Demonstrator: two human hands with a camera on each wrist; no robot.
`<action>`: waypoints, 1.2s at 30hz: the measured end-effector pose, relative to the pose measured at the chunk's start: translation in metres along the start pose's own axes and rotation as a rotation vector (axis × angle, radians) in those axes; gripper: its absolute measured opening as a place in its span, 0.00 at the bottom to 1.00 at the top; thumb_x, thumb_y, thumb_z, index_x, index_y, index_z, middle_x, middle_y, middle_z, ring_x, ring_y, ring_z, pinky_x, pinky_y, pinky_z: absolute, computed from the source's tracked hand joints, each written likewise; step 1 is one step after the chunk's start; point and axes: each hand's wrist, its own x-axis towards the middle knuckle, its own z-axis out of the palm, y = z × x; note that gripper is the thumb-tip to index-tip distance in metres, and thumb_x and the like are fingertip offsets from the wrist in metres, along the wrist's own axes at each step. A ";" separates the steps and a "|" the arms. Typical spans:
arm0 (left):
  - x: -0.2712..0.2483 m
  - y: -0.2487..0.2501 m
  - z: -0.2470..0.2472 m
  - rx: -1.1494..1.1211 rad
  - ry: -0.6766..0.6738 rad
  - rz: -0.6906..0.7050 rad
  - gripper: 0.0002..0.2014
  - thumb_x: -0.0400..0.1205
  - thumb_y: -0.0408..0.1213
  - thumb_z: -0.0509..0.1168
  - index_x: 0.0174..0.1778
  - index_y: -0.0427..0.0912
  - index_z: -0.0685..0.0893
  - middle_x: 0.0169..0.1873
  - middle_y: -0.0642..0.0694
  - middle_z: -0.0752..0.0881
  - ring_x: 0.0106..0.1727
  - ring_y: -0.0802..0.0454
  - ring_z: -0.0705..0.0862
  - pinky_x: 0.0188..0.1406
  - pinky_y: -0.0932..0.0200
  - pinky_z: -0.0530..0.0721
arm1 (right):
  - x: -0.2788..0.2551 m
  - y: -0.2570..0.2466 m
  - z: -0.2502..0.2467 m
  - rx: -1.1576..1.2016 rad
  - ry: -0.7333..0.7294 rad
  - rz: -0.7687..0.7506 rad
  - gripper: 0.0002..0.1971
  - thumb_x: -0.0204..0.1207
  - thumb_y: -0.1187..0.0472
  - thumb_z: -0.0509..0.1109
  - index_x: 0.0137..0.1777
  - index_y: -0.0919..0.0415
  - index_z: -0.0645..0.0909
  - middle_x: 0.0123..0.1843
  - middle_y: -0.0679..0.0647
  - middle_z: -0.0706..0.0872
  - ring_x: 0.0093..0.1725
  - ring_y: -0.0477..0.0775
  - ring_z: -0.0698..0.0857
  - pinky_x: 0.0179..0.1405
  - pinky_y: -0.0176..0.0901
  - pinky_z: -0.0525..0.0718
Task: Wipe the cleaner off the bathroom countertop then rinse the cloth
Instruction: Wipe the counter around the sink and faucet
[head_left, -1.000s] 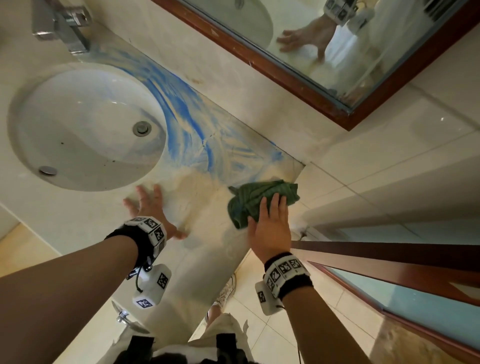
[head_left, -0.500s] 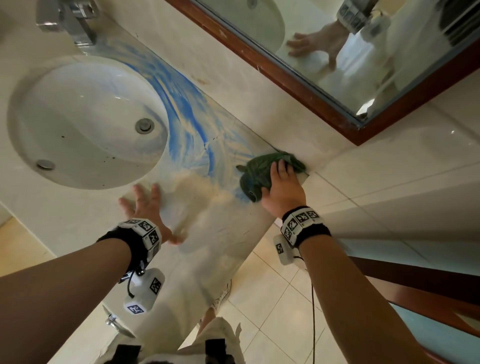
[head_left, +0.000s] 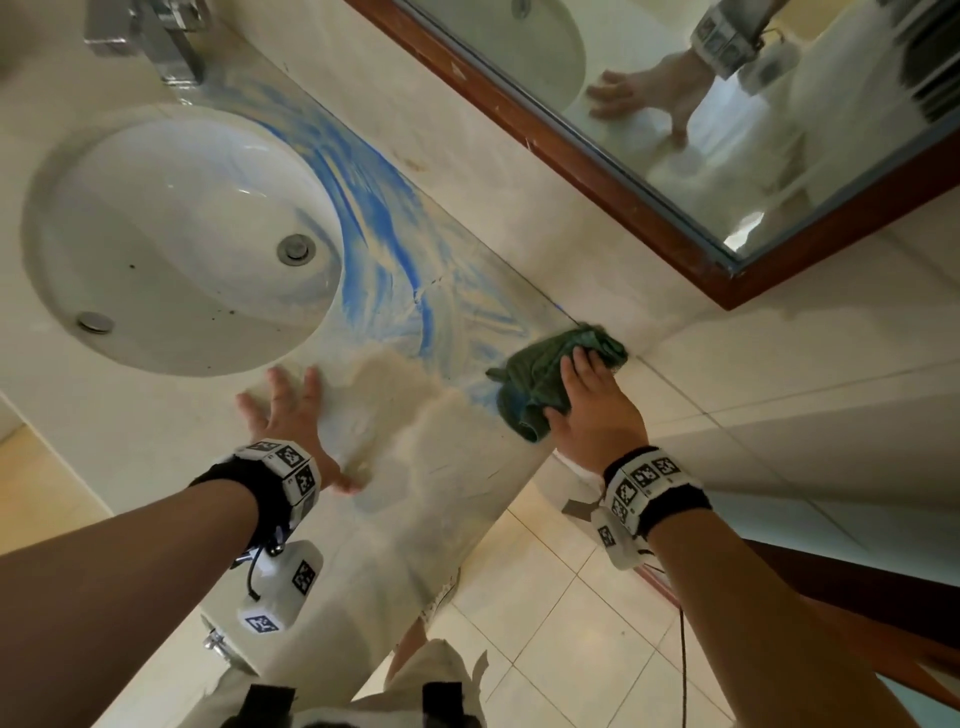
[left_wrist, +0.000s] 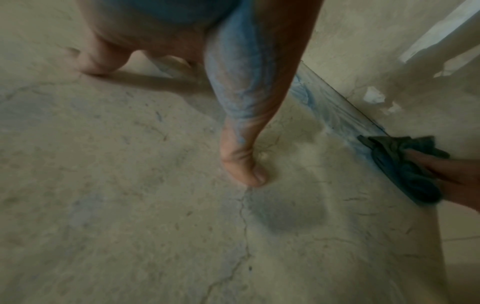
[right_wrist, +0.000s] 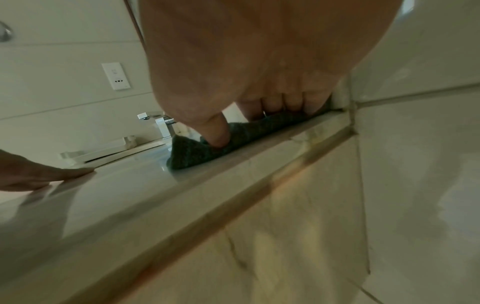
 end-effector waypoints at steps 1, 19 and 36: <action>0.000 -0.001 0.000 -0.002 -0.006 0.002 0.79 0.52 0.58 0.85 0.81 0.60 0.27 0.81 0.46 0.26 0.80 0.26 0.29 0.79 0.29 0.53 | 0.011 -0.005 -0.005 0.000 -0.010 -0.005 0.39 0.83 0.44 0.58 0.86 0.62 0.46 0.88 0.58 0.47 0.86 0.59 0.47 0.85 0.51 0.49; 0.005 -0.007 0.002 0.003 -0.023 0.042 0.81 0.48 0.64 0.84 0.80 0.59 0.25 0.80 0.45 0.24 0.79 0.26 0.26 0.77 0.25 0.55 | 0.014 -0.011 -0.012 0.013 -0.047 0.098 0.40 0.82 0.42 0.58 0.86 0.61 0.46 0.88 0.56 0.47 0.85 0.59 0.51 0.83 0.53 0.55; 0.002 -0.006 -0.001 -0.039 -0.056 0.034 0.80 0.49 0.61 0.85 0.78 0.64 0.24 0.78 0.51 0.20 0.79 0.29 0.25 0.71 0.19 0.62 | -0.013 -0.039 0.001 -0.007 -0.061 0.083 0.39 0.81 0.42 0.52 0.84 0.68 0.54 0.85 0.66 0.55 0.84 0.66 0.56 0.81 0.59 0.64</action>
